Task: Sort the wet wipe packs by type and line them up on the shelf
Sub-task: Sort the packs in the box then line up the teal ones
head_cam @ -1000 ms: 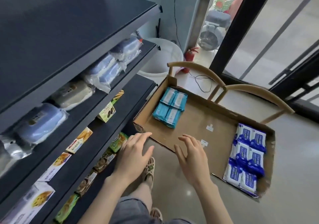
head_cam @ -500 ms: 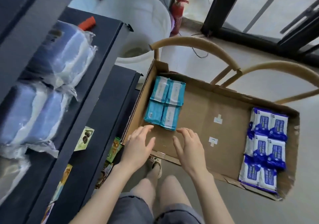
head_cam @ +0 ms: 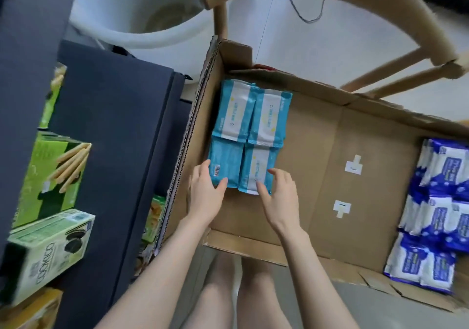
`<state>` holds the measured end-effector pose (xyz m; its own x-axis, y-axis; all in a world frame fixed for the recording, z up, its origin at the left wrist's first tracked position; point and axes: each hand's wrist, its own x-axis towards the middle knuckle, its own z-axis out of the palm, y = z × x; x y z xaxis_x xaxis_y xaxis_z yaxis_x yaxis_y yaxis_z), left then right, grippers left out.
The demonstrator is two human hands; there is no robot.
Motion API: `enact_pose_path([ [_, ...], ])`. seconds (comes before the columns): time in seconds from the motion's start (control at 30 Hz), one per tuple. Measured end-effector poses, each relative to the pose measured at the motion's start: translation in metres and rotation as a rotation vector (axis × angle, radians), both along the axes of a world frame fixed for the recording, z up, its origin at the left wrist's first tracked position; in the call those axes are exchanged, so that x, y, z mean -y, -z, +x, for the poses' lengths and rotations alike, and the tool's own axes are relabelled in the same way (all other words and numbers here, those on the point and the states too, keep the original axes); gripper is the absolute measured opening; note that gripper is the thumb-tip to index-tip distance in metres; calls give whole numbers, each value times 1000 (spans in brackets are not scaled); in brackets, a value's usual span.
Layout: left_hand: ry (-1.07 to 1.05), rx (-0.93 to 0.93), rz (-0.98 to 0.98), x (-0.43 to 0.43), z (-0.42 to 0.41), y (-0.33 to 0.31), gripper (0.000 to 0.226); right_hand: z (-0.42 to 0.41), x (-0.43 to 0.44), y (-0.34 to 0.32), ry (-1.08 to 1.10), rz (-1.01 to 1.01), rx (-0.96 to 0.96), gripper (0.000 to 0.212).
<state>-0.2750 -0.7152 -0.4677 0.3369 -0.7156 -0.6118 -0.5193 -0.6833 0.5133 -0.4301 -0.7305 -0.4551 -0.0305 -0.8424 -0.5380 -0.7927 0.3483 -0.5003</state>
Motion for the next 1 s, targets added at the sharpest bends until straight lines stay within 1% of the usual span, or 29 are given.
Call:
enact_pose_path([
  [0.1,-60,58,26,11,-4,30,66,2,11,30,71,19,-2,56],
  [0.17,-92,93,20,14,-9,43,68,2,16,47,133,40,17,63],
  [0.27,-125,157,-10,17,-15,56,68,2,22,67,181,49,23,68],
  [0.33,-141,190,-35,16,-17,61,65,3,24,76,207,30,11,67],
  [0.43,-162,213,-52,14,-21,63,59,4,20,80,259,-12,6,59],
  [0.5,-195,188,-51,16,-23,61,55,4,19,78,305,-1,31,52],
  [0.57,-266,92,-31,20,-23,56,51,3,20,73,385,52,107,45],
  [0.6,-293,34,-20,20,-23,54,45,2,21,69,415,73,149,40],
  [0.7,-346,-132,-13,11,-21,37,17,-5,19,50,443,88,256,22],
  [0.77,-408,-250,-42,-2,-21,18,7,-12,11,29,470,110,348,14],
  [0.87,-509,-459,-78,-30,-24,-20,8,-23,-7,-10,455,146,480,10],
  [1.0,-632,-730,-94,-73,-35,-83,16,-32,-35,-69,358,163,573,10],
])
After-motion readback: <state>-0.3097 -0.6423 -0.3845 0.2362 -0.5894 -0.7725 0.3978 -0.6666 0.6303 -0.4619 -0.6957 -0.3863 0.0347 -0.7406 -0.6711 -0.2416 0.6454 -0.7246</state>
